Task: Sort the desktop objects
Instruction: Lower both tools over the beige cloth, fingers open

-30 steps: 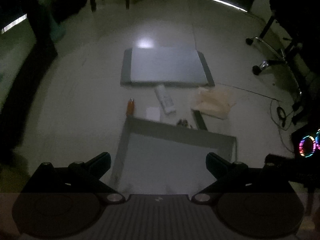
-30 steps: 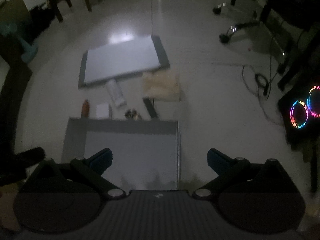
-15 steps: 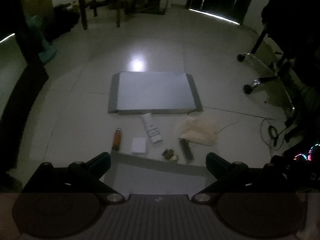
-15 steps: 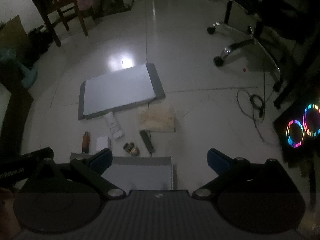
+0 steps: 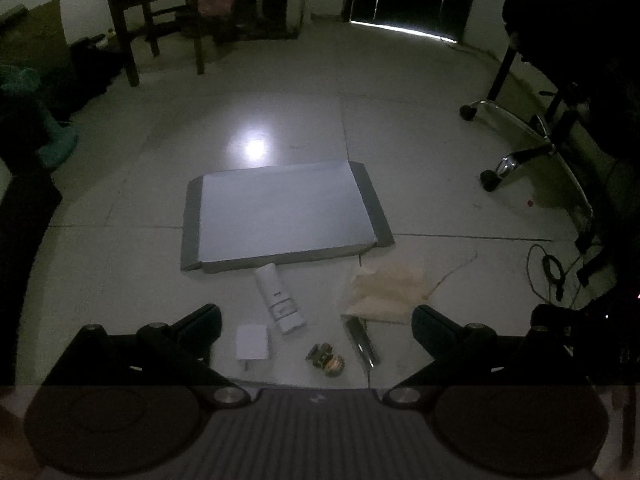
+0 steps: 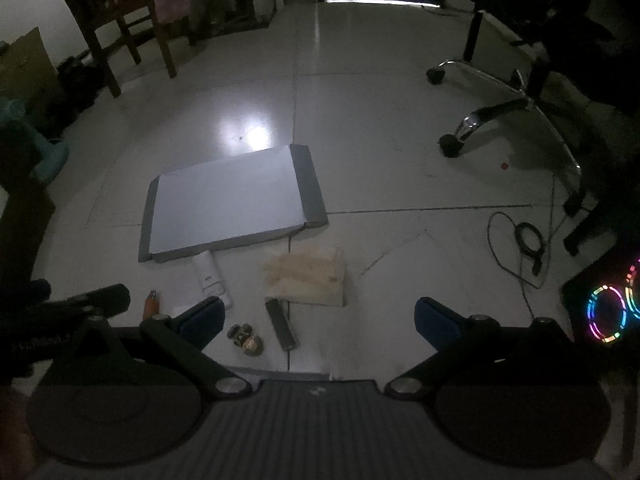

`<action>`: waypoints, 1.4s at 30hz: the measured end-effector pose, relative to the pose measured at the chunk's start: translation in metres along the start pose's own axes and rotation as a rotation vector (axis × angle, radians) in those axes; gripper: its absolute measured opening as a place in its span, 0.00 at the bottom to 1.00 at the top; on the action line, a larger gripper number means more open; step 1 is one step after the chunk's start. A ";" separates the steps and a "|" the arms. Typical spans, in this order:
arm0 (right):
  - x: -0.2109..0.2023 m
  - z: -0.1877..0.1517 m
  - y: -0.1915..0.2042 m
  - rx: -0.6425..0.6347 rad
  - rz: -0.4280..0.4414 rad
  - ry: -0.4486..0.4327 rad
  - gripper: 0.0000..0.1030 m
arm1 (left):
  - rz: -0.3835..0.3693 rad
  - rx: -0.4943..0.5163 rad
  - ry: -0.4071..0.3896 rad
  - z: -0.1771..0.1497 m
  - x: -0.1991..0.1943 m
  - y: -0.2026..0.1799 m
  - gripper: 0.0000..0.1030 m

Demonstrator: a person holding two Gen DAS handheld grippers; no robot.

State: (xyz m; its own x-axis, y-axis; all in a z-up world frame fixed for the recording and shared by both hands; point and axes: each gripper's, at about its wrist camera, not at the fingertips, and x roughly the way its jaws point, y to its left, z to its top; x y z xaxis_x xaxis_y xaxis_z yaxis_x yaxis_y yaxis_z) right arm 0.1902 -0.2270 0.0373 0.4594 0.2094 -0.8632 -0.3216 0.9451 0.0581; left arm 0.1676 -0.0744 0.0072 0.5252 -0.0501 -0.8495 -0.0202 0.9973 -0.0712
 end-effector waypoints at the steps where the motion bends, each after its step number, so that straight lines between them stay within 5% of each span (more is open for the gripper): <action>1: 0.007 0.001 -0.004 -0.006 0.004 -0.002 1.00 | -0.007 0.004 -0.005 0.000 0.007 0.000 1.00; 8: 0.056 0.004 -0.029 -0.004 0.029 -0.011 1.00 | 0.030 0.099 -0.011 -0.002 0.059 -0.010 1.00; 17: 0.122 0.003 -0.050 0.043 0.017 0.030 1.00 | 0.029 -0.043 0.071 -0.017 0.126 0.014 1.00; 24: 0.152 0.004 -0.060 0.117 0.036 0.049 1.00 | 0.051 0.082 0.094 -0.011 0.148 -0.005 1.00; 34: 0.203 0.004 -0.067 0.141 0.088 0.066 1.00 | 0.052 -0.064 0.159 -0.012 0.216 -0.008 1.00; 42: 0.240 0.012 -0.077 0.168 0.091 0.125 0.99 | 0.079 0.130 0.158 -0.001 0.239 -0.022 1.00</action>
State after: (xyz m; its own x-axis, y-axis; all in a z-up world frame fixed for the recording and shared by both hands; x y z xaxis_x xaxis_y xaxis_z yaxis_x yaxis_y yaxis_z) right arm 0.3351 -0.2464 -0.1686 0.3249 0.2732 -0.9054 -0.2103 0.9543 0.2124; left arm 0.2929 -0.1082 -0.1943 0.3859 0.0310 -0.9220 0.0595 0.9965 0.0583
